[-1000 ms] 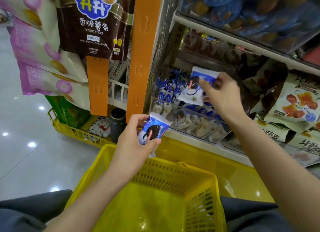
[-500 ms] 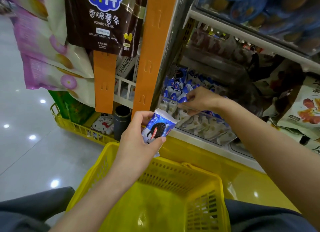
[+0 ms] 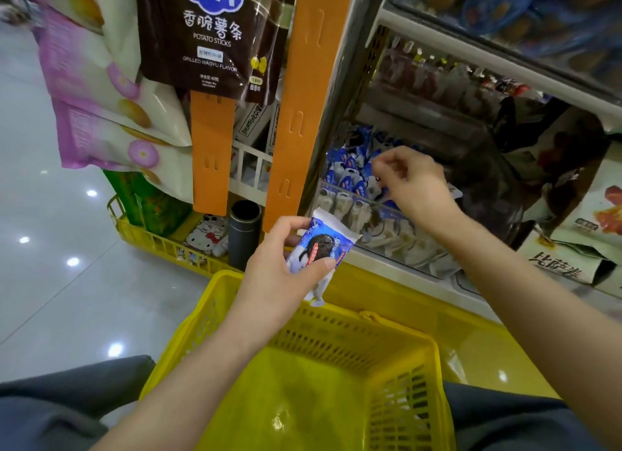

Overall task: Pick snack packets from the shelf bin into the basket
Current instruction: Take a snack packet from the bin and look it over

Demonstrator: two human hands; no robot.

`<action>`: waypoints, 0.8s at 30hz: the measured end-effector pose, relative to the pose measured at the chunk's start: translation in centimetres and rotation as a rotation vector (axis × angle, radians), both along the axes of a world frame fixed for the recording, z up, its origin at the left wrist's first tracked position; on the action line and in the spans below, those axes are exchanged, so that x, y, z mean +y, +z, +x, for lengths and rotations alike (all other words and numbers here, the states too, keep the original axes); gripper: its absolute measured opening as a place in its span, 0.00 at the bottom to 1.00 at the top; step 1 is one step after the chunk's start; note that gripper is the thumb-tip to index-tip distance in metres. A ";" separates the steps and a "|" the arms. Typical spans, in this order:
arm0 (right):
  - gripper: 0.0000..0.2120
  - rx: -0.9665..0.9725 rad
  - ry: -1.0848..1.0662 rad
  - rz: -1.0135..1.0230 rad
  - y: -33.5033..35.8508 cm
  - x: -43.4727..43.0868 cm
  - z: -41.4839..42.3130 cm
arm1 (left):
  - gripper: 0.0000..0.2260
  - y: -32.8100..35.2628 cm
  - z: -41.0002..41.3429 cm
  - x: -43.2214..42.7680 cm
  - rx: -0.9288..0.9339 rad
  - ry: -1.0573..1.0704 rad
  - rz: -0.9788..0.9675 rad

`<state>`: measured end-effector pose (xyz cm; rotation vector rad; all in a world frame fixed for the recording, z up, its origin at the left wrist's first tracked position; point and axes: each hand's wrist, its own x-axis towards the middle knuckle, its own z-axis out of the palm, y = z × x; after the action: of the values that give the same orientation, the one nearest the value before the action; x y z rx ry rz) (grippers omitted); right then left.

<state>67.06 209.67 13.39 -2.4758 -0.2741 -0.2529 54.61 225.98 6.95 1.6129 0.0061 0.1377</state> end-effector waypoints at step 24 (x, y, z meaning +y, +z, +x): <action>0.10 0.486 -0.048 0.834 -7.9 -1.6 -11.4 | 0.08 -3.2 -0.9 -4.5 0.260 0.053 -0.341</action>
<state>55.69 208.09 5.47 -1.6429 0.0931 0.1925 53.74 221.47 3.75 1.2807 0.2604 -0.0331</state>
